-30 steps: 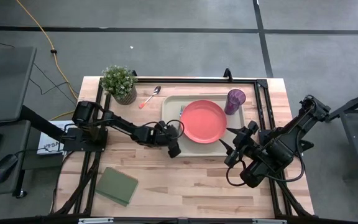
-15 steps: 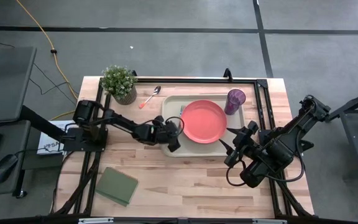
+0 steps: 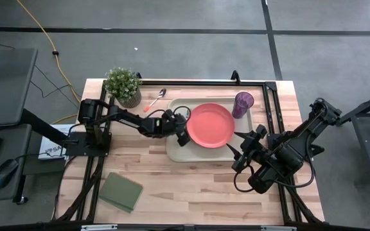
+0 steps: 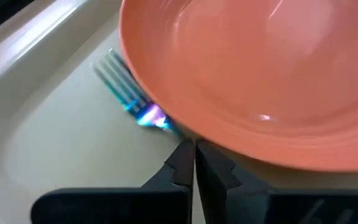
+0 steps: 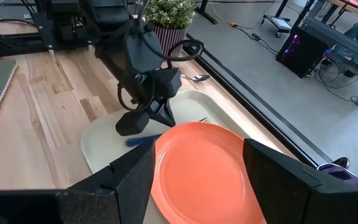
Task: Pick and place plate/cup/fork/spoon on tray
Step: Put the blue fork on the white serving tray to the left of the orange plate
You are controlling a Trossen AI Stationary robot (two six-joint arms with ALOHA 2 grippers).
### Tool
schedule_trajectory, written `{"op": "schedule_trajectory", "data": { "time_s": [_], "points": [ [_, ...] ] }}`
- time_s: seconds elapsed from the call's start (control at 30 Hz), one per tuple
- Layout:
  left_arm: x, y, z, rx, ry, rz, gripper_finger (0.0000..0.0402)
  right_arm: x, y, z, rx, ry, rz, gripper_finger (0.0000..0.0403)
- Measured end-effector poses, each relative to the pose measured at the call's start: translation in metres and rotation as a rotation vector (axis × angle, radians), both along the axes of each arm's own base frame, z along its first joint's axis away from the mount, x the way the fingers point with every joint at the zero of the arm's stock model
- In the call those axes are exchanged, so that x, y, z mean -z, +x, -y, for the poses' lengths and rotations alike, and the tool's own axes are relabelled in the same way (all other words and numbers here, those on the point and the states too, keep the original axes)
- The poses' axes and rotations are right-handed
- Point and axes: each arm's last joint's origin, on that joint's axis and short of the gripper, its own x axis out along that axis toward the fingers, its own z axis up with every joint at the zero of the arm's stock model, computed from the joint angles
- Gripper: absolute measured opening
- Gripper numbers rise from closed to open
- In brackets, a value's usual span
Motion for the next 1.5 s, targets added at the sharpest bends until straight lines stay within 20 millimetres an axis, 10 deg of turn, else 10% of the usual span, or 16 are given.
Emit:
{"op": "schedule_trajectory", "data": {
  "time_s": [1.07, 1.5],
  "points": [
    [-0.031, 0.007, -0.07, -0.079, -0.079, 0.127, 0.0, -0.002, 0.002, 0.0, 0.008, -0.031, 0.042, 0.0236],
    [0.006, 0.024, -0.077, -0.06, -0.182, -0.004, 0.0, -0.002, 0.002, -0.001, 0.0, -0.037, 0.034, 0.0236]
  ]
}}
